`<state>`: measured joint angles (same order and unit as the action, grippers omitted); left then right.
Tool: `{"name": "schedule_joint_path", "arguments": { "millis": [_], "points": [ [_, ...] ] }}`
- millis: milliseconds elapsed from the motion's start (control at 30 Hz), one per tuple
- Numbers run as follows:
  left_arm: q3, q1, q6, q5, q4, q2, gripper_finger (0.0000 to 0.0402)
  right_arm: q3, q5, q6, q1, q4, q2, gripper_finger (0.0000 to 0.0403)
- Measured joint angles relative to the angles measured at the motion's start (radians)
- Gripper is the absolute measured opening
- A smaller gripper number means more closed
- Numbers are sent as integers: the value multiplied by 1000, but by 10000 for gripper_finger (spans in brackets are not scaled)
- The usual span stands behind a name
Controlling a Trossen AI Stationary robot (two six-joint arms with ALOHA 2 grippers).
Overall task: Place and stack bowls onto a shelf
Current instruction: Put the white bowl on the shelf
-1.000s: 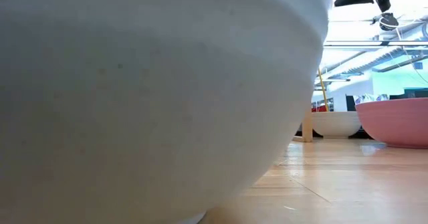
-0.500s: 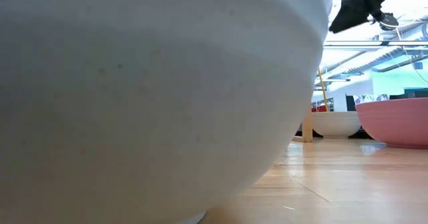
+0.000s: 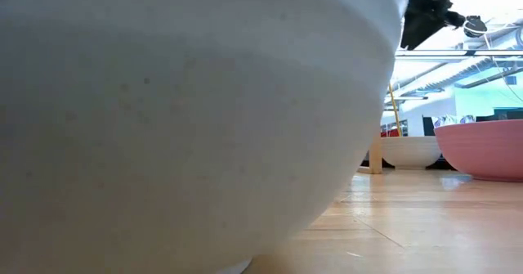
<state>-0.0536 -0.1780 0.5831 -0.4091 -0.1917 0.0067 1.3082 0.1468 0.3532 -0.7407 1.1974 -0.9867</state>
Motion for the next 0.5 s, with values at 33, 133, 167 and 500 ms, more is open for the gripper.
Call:
{"name": "schedule_joint_path", "arguments": {
  "millis": [33,133,167,500],
  "points": [
    [0,0,8,0,0,0,56,18,-3,20,-15,17,-18,98],
    [0,0,30,0,0,0,56,41,4,97,-67,33,-62,98],
    [0,0,32,0,0,0,56,42,3,139,-86,42,-75,98],
    [0,0,-2,0,1,0,56,42,-47,239,-243,198,-247,98]
  ]
}}
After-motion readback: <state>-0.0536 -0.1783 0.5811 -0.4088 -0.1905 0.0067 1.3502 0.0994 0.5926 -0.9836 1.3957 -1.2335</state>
